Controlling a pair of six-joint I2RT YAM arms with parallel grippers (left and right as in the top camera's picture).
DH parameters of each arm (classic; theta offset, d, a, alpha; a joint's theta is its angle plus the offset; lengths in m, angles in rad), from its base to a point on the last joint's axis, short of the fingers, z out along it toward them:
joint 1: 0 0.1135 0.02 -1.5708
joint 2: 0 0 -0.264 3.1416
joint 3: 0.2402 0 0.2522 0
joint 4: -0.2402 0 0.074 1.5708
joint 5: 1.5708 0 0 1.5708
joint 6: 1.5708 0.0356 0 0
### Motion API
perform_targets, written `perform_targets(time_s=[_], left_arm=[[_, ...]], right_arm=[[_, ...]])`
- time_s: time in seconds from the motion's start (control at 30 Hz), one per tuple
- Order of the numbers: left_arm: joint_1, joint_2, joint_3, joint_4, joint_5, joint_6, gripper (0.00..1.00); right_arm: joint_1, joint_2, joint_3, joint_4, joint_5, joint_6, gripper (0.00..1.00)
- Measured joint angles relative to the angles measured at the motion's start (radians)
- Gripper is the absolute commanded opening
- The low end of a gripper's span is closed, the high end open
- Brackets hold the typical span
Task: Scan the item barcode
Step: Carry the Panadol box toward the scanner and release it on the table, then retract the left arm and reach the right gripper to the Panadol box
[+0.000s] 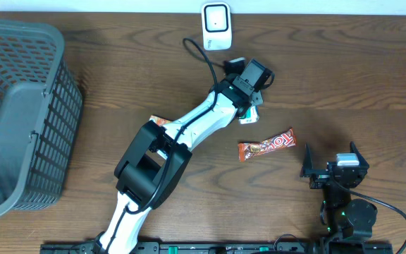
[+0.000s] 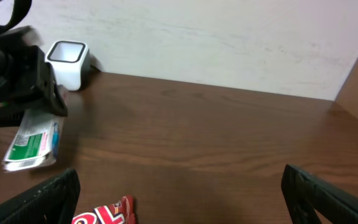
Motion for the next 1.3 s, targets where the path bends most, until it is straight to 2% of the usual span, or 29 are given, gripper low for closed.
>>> perform_targets(time_s=[0.07, 0.1, 0.13, 0.17, 0.2, 0.33, 0.43, 0.53, 0.6, 0.73, 0.83, 0.93, 1.03, 1.13, 1.3], left_arm=[[0.001, 0.002, 0.000, -0.012, -0.026, -0.185, 0.50], [0.001, 0.002, 0.000, -0.027, -0.035, -0.285, 0.54], [0.001, 0.002, 0.000, -0.038, -0.041, -0.352, 0.70], [0.001, 0.002, 0.000, -0.045, -0.045, -0.454, 0.91], [0.001, 0.002, 0.000, -0.046, -0.044, -0.509, 0.95], [0.001, 0.002, 0.000, -0.052, -0.028, -0.615, 0.96], [0.001, 0.002, 0.000, -0.026, -0.015, -0.633, 0.96], [0.001, -0.003, 0.001, 0.118, -0.008, -0.522, 0.96], [0.001, -0.018, 0.003, 0.215, -0.002, -0.387, 0.96], [0.004, -0.142, 0.008, 0.226, 0.004, -0.099, 0.97], [0.010, -0.278, 0.016, 0.172, 0.002, 0.078, 0.97], [0.029, -0.443, 0.032, 0.035, 0.002, 0.243, 0.97], [0.069, -0.612, 0.043, -0.116, -0.074, 0.394, 0.97], [0.122, -0.732, 0.044, -0.239, -0.209, 0.502, 0.97], [0.300, -0.904, 0.044, -0.264, -0.318, 0.583, 0.97]], right_arm=[[0.000, 0.000, 0.000, 0.000, 0.000, 0.000, 0.99], [0.000, 0.000, 0.000, 0.000, 0.000, 0.000, 0.99], [0.000, 0.000, 0.000, 0.000, 0.000, 0.000, 0.99], [0.000, 0.000, 0.000, 0.000, 0.000, 0.000, 0.99], [0.000, 0.000, 0.000, 0.000, 0.000, 0.000, 0.99], [0.000, 0.000, 0.000, 0.000, 0.000, 0.000, 0.99], [0.000, 0.000, 0.000, 0.000, 0.000, 0.000, 0.99], [0.000, 0.000, 0.000, 0.000, 0.000, 0.000, 0.99], [0.000, 0.000, 0.000, 0.000, 0.000, 0.000, 0.99], [0.000, 0.000, 0.000, 0.000, 0.000, 0.000, 0.99], [0.000, 0.000, 0.000, 0.000, 0.000, 0.000, 0.99], [0.000, 0.000, 0.000, 0.000, 0.000, 0.000, 0.99], [0.000, 0.000, 0.000, 0.000, 0.000, 0.000, 0.99], [0.000, 0.000, 0.000, 0.000, 0.000, 0.000, 0.99], [0.000, -0.001, 0.000, 0.039, 0.019, -0.033, 0.99]])
